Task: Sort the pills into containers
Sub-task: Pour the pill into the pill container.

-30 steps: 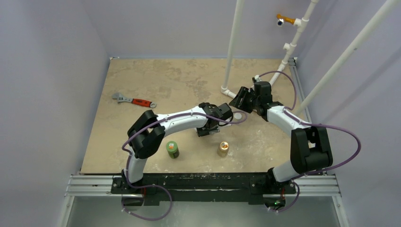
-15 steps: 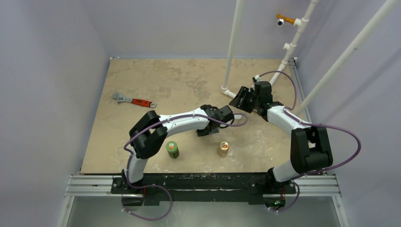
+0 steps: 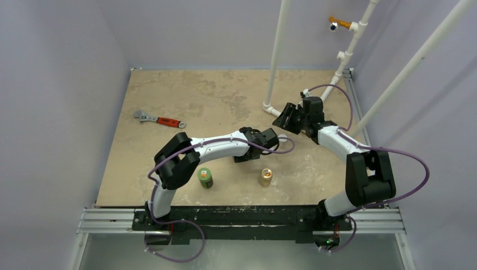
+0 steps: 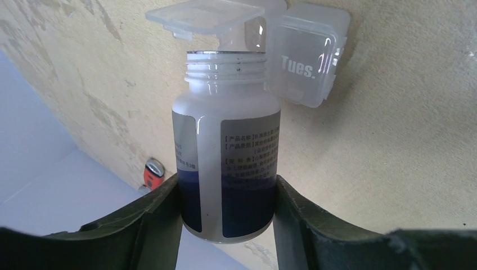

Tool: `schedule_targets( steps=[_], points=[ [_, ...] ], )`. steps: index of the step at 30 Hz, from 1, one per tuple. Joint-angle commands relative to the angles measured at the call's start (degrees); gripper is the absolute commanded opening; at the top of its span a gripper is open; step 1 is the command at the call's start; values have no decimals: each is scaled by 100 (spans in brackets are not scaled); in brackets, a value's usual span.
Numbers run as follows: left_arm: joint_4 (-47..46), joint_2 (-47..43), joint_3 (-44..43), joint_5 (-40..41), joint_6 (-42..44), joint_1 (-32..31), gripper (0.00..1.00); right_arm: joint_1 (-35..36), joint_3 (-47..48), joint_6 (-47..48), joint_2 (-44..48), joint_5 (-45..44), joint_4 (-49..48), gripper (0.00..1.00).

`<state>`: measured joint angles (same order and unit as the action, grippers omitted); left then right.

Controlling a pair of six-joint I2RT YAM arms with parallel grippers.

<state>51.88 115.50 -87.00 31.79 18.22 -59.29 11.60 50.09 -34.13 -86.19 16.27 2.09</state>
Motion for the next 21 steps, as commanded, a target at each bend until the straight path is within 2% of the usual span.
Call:
schedule_targets(
  steps=[1,21],
  points=[
    [-14,-121,29,253,159,-30,0,-26,-51,-41,36,151,-178,50],
    [-12,-247,-70,220,86,-11,0,-39,-50,-24,50,196,-180,50]
  ],
)
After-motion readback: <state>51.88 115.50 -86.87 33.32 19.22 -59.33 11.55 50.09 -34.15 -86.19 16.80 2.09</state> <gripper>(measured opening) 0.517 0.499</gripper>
